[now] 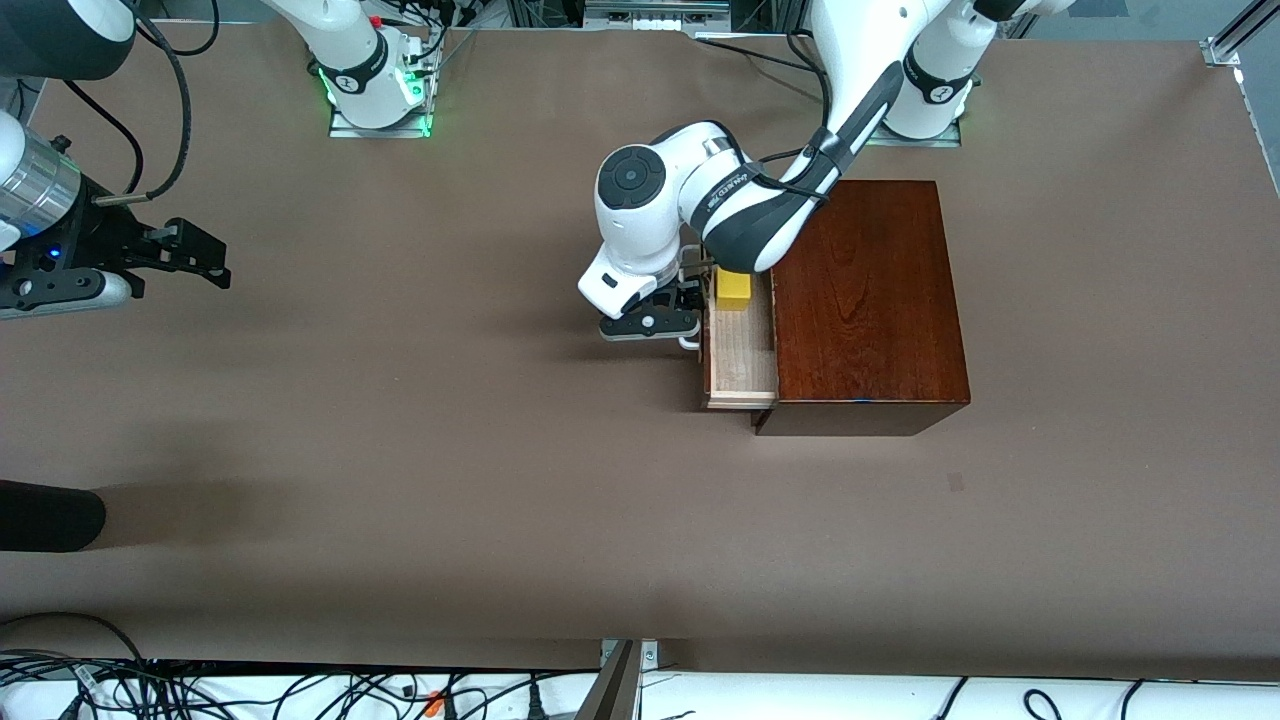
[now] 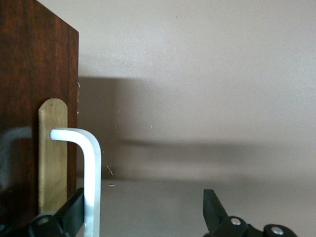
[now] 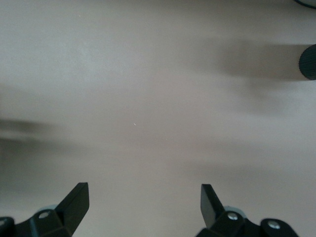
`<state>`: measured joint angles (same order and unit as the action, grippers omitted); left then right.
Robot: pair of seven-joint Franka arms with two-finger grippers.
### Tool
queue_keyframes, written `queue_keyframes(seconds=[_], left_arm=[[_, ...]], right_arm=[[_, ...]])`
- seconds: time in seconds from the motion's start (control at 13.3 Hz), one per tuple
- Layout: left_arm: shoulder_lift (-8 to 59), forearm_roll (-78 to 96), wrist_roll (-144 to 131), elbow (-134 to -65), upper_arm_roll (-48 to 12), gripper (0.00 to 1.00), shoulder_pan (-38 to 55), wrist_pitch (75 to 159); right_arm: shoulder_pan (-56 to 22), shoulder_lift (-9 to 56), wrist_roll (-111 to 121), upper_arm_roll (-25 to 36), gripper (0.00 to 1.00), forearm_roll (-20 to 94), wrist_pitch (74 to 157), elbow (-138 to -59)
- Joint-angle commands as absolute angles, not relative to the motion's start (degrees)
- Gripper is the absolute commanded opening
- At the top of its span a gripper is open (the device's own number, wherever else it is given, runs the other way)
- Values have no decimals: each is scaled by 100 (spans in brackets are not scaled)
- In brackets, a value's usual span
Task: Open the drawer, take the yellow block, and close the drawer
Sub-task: 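Pull the drawer out of the box with the left gripper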
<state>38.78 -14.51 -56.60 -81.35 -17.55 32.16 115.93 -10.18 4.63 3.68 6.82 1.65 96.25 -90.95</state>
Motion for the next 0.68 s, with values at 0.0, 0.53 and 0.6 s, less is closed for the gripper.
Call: queue_keyframes(seconds=[0.0,0.53,0.6], left_arm=[[4026,-1019,-5766,-7857,-1925,100,3322,11892],[3973,-1151,-5774,-7568,-1881,100,3384,10953],[3973,-1169,-5774,-7498,-1881,100,3384,10829]], right_arm=[[-993,475,343,677,100,308,9589,-9018],[-993,475,343,677,100,334,9598,-9018],[-993,466,343,677,100,334,9598,-9018]])
